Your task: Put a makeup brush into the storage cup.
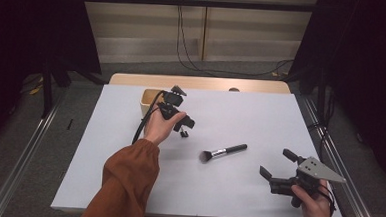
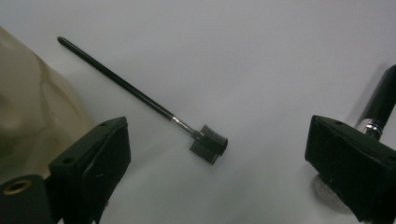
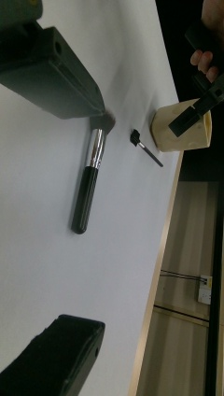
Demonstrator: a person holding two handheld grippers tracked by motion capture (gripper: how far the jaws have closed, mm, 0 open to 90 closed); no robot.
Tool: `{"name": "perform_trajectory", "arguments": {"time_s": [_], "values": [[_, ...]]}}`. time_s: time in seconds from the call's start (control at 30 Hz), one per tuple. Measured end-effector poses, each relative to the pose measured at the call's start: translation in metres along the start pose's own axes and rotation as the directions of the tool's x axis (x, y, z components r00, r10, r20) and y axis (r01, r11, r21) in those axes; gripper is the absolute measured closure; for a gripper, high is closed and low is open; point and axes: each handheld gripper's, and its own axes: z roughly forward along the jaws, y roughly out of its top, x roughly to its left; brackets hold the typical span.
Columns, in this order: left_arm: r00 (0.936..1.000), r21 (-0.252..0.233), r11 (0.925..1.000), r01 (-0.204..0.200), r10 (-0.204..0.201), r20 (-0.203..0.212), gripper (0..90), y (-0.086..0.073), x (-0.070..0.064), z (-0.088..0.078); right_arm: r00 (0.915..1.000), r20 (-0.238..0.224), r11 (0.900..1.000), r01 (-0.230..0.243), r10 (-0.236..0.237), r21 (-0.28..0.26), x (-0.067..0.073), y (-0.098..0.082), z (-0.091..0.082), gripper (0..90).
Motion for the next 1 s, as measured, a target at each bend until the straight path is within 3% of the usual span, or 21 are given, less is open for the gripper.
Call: {"name": "perform_trajectory", "arguments": {"time_s": [0.17, 0.27, 0.3, 0.4, 0.43, 0.53, 0.73, 0.8, 0.83, 0.87, 1.0], "values": [[0.9991, 0.061, 0.9975, 0.036, -0.034, -0.027, 10.0, 0.004, -0.001, 0.009, 1.0000, -0.002, 1.000, 0.002, -0.002, -0.001, 0.000, 0.000, 0.000, 0.0], [0.9963, 0.087, 0.9940, 0.067, -0.062, -0.060, 9.6, 0.008, -0.002, 0.016, 1.0000, 0.000, 1.000, 0.002, -0.002, 0.000, 0.000, 0.000, 0.000, 0.0], [0.9939, 0.094, 0.9927, 0.075, -0.066, -0.089, 10.3, 0.010, -0.004, 0.018, 1.0000, -0.001, 1.000, 0.002, -0.002, 0.000, 0.000, 0.000, 0.000, 0.0], [0.9945, 0.112, 0.9912, 0.070, -0.061, -0.085, 7.6, 0.012, -0.006, 0.021, 1.0000, -0.001, 1.000, 0.005, -0.005, 0.000, 0.000, 0.000, -0.001, 0.0], [0.9960, 0.135, 0.9883, 0.070, -0.062, -0.065, 8.0, 0.014, -0.008, 0.024, 1.0000, -0.002, 1.000, 0.006, -0.006, 0.000, 0.000, 0.000, -0.001, 0.0], [0.9937, 0.136, 0.9878, 0.076, -0.064, -0.092, 8.5, 0.016, -0.010, 0.027, 1.0000, -0.001, 1.000, 0.005, -0.005, -0.001, 0.000, 0.000, -0.001, 0.0], [0.9931, 0.147, 0.9855, 0.085, -0.072, -0.092, 7.3, 0.018, -0.011, 0.031, 1.0000, -0.002, 1.000, 0.006, -0.006, 0.001, 0.000, 0.000, -0.001, 0.0], [0.9910, 0.180, 0.9774, 0.110, -0.094, -0.095, 7.4, 0.019, -0.011, 0.036, 1.0000, -0.001, 1.000, 0.008, -0.008, 0.001, 0.000, 0.000, -0.002, 0.0], [0.9910, 0.180, 0.9774, 0.110, -0.094, -0.095, 8.2, 0.019, -0.011, 0.036, 1.0000, -0.001, 1.000, 0.008, -0.008, 0.001, 0.000, 0.000, -0.002, 0.0], [0.9886, 0.190, 0.9713, 0.143, -0.131, -0.075, 12.3, 0.019, -0.011, 0.039, 1.0000, -0.002, 1.000, 0.008, -0.008, 0.001, 0.000, 0.000, -0.002, 0.0], [0.9864, 0.203, 0.9672, 0.152, -0.136, -0.092, 17.2, 0.020, -0.014, 0.043, 1.0000, -0.002, 1.000, 0.007, -0.007, 0.001, 0.000, 0.000, -0.002, 0.0]]}}
